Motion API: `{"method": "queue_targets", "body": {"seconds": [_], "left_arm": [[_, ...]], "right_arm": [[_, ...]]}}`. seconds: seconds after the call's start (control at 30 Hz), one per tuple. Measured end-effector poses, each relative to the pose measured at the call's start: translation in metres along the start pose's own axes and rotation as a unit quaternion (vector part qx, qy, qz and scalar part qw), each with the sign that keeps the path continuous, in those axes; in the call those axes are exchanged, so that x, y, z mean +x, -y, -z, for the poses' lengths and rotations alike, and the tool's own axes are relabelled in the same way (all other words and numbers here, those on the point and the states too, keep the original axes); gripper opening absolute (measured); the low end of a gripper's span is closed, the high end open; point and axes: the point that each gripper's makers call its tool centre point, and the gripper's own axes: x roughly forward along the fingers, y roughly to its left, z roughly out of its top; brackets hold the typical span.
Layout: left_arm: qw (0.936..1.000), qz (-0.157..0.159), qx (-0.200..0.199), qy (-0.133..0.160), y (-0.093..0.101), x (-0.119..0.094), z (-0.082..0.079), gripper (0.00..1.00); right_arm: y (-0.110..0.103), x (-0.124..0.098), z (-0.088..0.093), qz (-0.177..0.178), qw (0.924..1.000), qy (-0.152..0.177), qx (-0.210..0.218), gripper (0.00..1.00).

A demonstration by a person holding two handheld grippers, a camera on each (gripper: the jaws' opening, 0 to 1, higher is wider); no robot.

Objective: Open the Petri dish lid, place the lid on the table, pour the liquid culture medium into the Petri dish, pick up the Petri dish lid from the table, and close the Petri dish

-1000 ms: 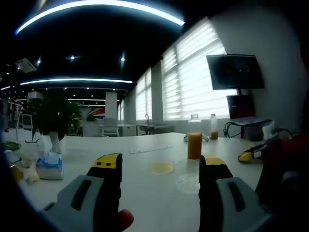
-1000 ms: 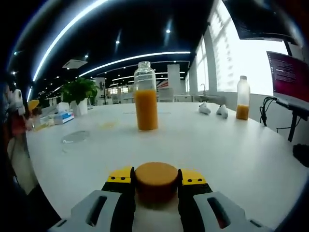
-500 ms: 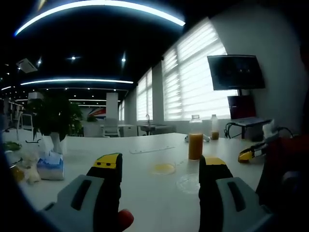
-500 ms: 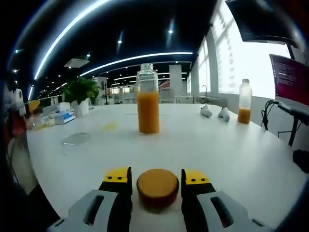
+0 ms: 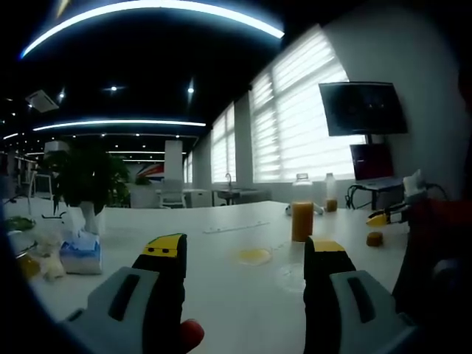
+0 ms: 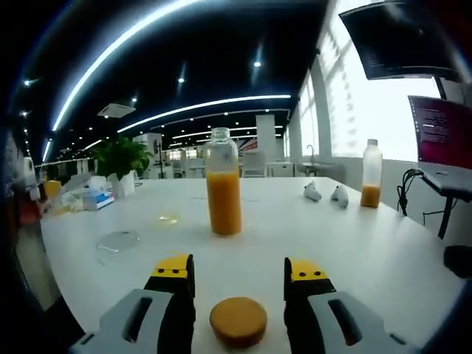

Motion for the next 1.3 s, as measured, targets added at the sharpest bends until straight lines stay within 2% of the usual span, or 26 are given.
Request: {"method": "queue_targets", "body": {"seconds": [0.37,0.53,0.67,1.0,1.3], "left_arm": [[1.0000,-0.009,0.000,-0.003,-0.005,-0.001,0.002,0.56],[0.9999,-0.015,0.001,-0.005,-0.008,-0.001,0.002,0.57],[0.9998,-0.019,0.003,-0.005,-0.010,-0.001,0.000,0.57],[0.9996,-0.025,0.007,-0.010,-0.014,-0.001,0.001,0.57],[0.9991,-0.040,0.006,-0.010,-0.022,-0.002,-0.001,0.56]], "right_arm": [[0.002,0.000,-0.035,-0.009,0.9994,0.032,-0.011,0.44],[-0.002,-0.002,-0.058,-0.016,0.9983,0.055,-0.015,0.43],[-0.006,-0.002,-0.068,-0.020,0.9974,0.067,-0.014,0.43],[-0.010,0.002,-0.081,-0.022,0.9962,0.084,-0.006,0.44],[-0.012,0.009,-0.085,-0.028,0.9954,0.092,0.006,0.44]]}}
